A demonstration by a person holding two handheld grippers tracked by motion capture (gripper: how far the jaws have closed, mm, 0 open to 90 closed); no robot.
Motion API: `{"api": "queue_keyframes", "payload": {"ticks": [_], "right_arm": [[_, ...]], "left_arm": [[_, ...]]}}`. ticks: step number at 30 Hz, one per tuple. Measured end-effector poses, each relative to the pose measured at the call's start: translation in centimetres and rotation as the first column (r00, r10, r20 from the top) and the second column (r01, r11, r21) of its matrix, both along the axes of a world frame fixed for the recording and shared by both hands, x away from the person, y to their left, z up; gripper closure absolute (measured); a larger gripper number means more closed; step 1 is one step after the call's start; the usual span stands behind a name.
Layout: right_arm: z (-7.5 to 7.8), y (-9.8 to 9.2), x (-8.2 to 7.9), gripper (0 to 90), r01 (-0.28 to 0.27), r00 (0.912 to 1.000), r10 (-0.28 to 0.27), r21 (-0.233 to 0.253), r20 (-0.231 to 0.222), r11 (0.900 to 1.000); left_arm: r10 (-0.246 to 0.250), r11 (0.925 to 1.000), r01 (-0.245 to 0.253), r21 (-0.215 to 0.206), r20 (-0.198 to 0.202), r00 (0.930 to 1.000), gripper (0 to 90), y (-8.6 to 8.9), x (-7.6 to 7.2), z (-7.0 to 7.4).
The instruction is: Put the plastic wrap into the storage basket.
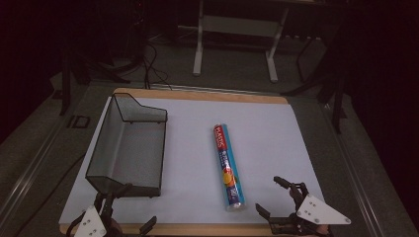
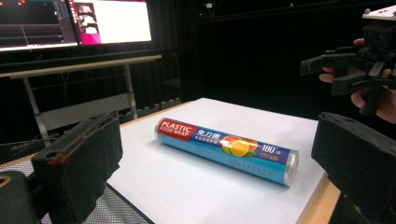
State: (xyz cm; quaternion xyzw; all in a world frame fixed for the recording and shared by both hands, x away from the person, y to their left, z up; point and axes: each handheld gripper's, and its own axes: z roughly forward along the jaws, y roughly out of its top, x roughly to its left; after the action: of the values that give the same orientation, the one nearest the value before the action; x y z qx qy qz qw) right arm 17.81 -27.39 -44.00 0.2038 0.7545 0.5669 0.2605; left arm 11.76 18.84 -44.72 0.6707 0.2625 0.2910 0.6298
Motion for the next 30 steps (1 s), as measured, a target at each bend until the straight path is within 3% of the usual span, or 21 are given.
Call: {"api": "queue_keyframes", "payload": {"ticks": [3, 13, 15, 22, 30], "right_arm": [[0.1, 0.1, -0.1, 10.6, -0.004, 1.0000, 0.004, -0.008, 0.006, 1.000], [0.4, 0.4, -0.3, 13.4, -0.011, 0.9989, 0.009, -0.034, -0.046, 0.999], [0.6, 0.7, -0.5, 13.2, 0.005, 0.9997, -0.006, -0.047, -0.022, 0.999], [1.3, 1.4, 0.0, 11.4, -0.005, 0.9996, 0.003, -0.071, -0.029, 0.997], [2.2, 2.4, 0.6, 11.4, 0.022, 0.9994, -0.019, -0.104, 0.029, 0.994]], "left_arm": [[-0.001, 1.0000, 0.001, 0.001, 0.003, 1.0000, 2.5, 0.0, 0.0, 0.0], [0.004, 1.0000, -0.004, 0.005, 0.000, 1.0000, 2.5, -0.2, 0.0, 0.0], [0.011, 0.9999, -0.011, 0.008, 0.001, 0.9999, 2.5, -0.3, 0.0, 0.0], [0.009, 1.0000, -0.009, 0.002, -0.019, 0.9998, 2.5, -0.5, 0.4, -0.1], [-0.005, 0.9998, 0.005, 0.020, -0.033, 0.9994, 2.5, -0.9, 0.8, -0.2]]}}
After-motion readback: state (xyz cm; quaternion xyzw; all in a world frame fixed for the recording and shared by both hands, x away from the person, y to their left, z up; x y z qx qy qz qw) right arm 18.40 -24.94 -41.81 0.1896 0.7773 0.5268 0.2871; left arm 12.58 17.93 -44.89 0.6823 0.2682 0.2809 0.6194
